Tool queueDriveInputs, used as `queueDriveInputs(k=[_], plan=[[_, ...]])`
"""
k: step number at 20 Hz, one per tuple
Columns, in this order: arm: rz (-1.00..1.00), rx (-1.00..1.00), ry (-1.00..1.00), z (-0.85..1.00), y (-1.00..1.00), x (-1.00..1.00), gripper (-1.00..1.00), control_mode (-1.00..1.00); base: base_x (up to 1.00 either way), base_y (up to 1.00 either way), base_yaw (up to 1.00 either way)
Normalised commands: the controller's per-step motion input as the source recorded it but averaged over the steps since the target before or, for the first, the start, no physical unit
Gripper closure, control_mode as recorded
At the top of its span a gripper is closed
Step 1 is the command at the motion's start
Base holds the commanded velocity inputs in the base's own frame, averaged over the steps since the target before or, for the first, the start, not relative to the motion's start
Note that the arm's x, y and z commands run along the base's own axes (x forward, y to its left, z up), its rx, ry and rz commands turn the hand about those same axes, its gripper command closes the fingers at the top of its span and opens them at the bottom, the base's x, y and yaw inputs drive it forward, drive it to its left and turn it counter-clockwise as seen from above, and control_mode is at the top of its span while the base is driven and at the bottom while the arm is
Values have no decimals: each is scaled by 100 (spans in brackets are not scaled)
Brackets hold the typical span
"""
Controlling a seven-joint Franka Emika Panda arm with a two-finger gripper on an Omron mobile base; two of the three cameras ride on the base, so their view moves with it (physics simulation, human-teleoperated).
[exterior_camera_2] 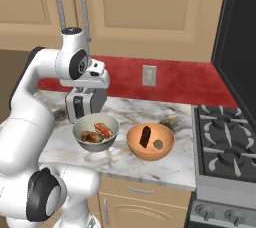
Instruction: Place the bowl containing the sweet potato and garlic in the microwave. Close the microwave door and press the start button to microwave the meal.
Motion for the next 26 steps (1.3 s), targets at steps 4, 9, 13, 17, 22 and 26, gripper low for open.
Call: queueDriveInputs(k=[4,9,13,17,22,26], plan=[[-2,3,0,0,-25,-5,-100,-100,0,0,0],[-3,3,0,0,-40,-7,-100,-100,0,0,0],[0,3,0,-4,-33,-18,-100,-100,0,0,0],[-10,6,-8,-41,-65,-31,-100,-100,0,0,0],[-22,8,-9,-65,-71,-47,-100,-100,0,0,0],[-29,5,-6,-67,-65,-43,-100,-100,0,0,0]])
